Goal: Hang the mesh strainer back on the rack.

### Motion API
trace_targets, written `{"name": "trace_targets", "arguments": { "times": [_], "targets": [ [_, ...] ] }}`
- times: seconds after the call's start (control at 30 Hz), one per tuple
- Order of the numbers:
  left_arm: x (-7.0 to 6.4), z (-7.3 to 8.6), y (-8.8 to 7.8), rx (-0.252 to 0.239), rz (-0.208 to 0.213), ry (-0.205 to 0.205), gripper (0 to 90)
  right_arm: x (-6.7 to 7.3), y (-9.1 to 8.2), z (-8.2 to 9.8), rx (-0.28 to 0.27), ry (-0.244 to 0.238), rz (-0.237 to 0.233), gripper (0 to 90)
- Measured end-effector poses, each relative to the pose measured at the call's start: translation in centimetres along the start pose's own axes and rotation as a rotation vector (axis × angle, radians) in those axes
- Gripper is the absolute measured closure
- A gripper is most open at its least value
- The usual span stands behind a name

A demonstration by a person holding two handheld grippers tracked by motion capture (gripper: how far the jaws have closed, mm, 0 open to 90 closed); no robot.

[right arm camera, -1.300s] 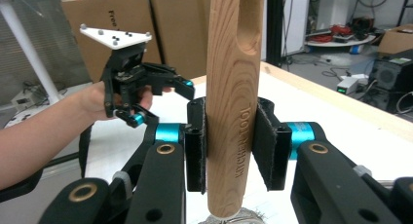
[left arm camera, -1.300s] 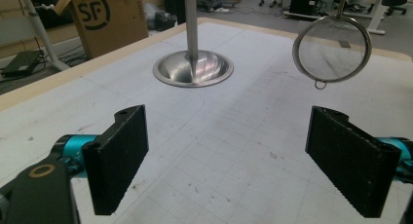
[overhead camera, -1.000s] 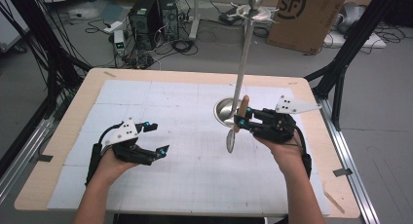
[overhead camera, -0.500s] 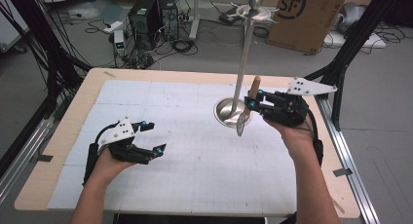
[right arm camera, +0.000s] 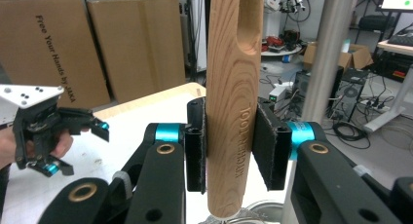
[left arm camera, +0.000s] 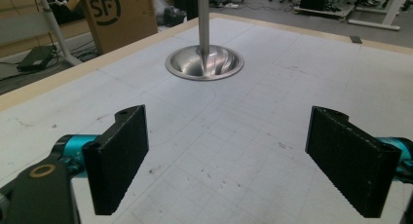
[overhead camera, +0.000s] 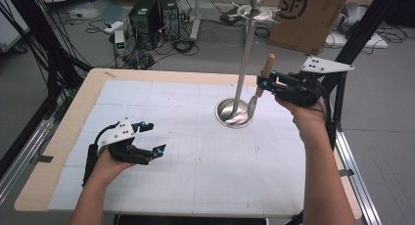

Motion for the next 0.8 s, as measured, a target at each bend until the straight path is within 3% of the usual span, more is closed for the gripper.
{"name": "trace_targets", "arguments": {
  "times": [0.8],
  "targets": [
    [0.2,0.2,0.1,0.010,-0.001,-0.013,16.3,-2.7,0.0,-5.1,0.034,-0.020,0.117,68.9]
  ]
}}
Point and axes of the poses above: each handheld gripper's, and its own axes: y roughly forward along the jaws, z roughly out of its underside, x roughly to its left, the point moved 1 cm from there along y, roughly forward along the jaws, and after that the axes turned 12 degrees about -z, right-handed, at the moved point
